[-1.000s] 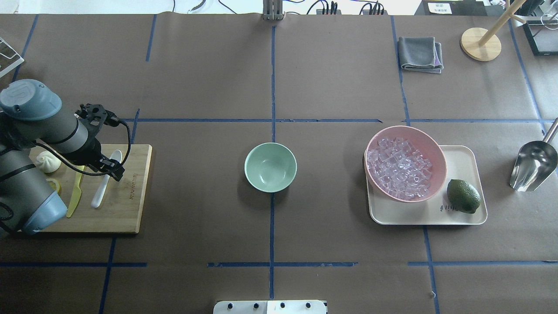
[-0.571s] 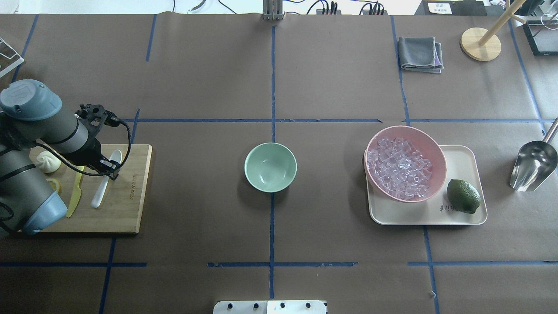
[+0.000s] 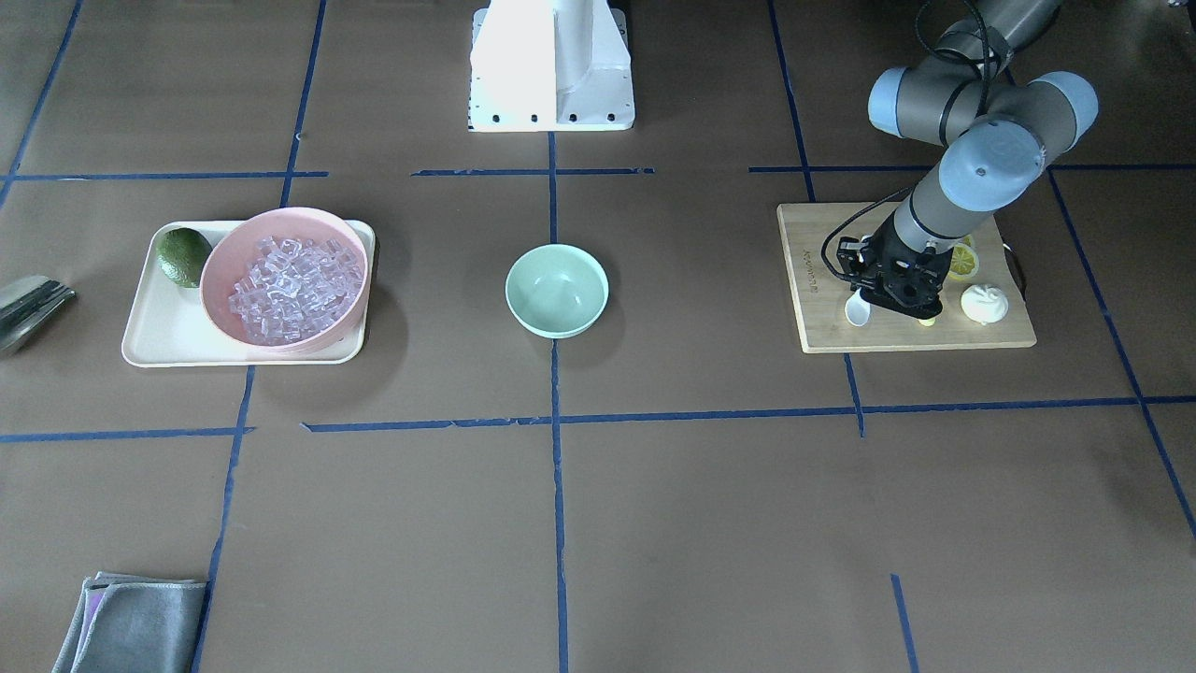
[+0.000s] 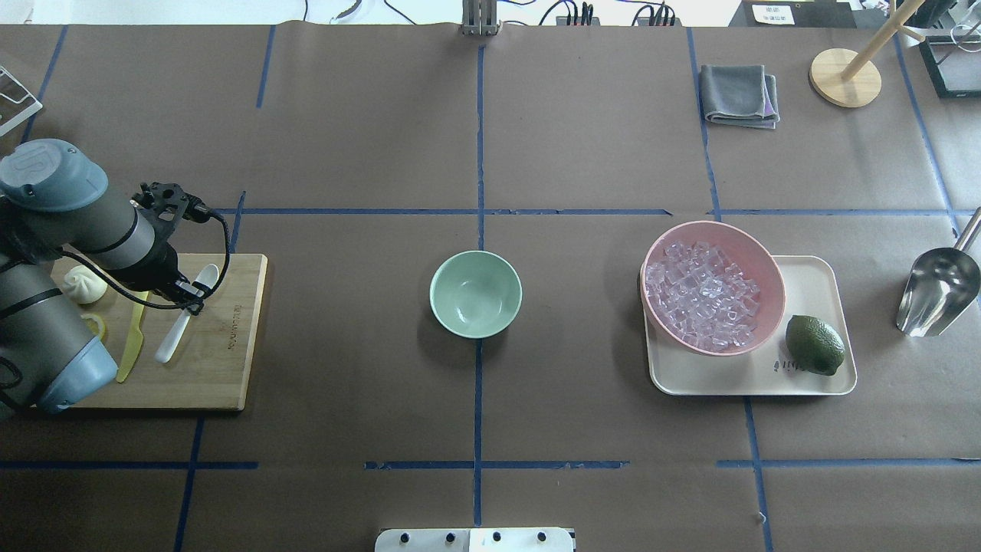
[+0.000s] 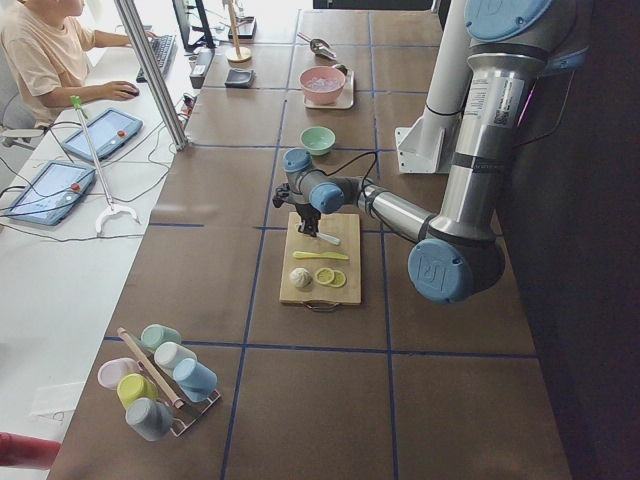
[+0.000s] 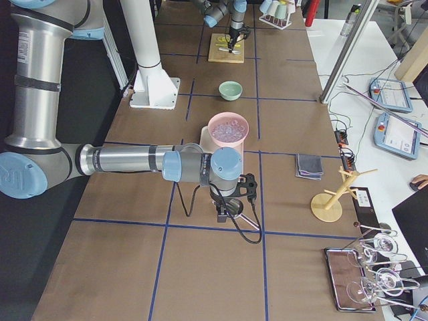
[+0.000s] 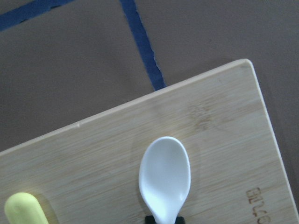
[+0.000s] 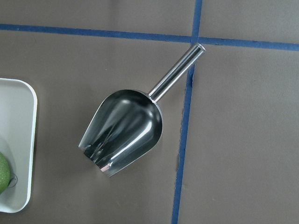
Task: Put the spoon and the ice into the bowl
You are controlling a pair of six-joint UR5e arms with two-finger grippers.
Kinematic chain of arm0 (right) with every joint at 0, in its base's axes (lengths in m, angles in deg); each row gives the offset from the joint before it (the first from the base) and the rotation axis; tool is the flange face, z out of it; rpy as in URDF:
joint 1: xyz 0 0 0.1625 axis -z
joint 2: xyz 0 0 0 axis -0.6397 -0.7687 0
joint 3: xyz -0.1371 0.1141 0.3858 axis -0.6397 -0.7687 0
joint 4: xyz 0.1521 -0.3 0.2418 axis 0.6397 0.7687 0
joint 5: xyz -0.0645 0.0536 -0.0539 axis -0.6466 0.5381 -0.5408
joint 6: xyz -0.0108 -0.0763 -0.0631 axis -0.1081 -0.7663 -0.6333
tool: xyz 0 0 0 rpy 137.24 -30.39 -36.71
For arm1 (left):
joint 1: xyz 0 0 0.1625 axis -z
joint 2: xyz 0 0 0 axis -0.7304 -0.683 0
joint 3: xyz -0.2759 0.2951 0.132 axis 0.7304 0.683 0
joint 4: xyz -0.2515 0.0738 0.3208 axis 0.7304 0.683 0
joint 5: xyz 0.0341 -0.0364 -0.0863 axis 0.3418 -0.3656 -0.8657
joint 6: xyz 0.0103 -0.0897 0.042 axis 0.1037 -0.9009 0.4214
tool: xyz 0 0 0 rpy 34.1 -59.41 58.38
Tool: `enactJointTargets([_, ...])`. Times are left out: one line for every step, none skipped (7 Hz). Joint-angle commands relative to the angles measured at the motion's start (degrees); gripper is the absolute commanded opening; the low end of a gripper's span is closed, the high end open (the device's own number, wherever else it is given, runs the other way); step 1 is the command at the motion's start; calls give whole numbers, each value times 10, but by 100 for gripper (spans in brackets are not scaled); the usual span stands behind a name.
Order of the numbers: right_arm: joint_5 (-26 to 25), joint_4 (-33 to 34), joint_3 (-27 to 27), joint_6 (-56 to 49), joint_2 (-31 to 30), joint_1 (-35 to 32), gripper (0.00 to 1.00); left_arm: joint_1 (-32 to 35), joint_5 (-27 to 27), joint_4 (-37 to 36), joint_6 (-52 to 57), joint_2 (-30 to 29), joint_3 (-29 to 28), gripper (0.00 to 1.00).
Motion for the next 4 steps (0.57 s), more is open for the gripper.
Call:
enactJointTargets([0,0,2,0,0,0,99,-1,-18,-7,-74,-19,31,0])
enactJointTargets([0,0,3,0,0,0,99,-2,-39,-8,-121,-48,36,0])
enactJointTargets([0,0,3,0,0,-1,99,-13,-40,-13,-178,-89,32,0])
enactJointTargets([0,0,3,0,0,0,99,-59,-37,-28,-250,-152,18,0])
